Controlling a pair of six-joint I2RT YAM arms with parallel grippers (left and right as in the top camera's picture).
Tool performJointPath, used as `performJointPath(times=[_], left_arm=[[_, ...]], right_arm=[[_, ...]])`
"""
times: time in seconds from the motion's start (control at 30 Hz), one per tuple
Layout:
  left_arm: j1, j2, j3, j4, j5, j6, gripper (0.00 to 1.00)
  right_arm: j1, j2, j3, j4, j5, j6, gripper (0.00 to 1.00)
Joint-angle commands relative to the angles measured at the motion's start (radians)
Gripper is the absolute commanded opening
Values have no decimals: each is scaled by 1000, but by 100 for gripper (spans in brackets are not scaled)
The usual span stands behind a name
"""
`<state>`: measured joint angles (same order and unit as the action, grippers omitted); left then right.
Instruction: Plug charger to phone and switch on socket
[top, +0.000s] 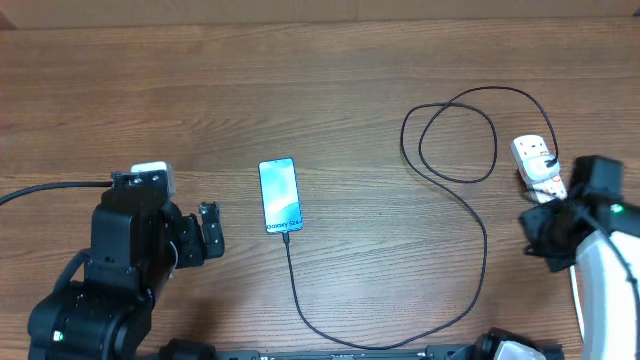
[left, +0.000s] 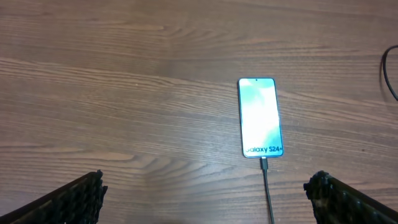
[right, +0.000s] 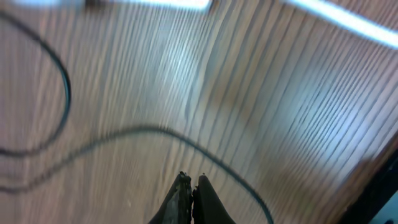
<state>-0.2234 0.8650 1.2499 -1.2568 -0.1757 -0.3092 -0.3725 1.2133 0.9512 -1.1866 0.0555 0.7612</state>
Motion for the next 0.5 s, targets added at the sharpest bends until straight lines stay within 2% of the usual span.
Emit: performJointPath(times=[0.0, 0.3, 0.47], left_arm=[[-5, 13, -4, 7, 20, -13, 99], [-5, 41, -4, 7, 20, -13, 99], [-5, 45, -4, 7, 20, -13, 99]], right_arm=[[-92, 96, 111, 11, -27, -112, 4], [-149, 488, 460, -39, -45, -177, 4], [-158, 666, 591, -84, -50, -194, 4]])
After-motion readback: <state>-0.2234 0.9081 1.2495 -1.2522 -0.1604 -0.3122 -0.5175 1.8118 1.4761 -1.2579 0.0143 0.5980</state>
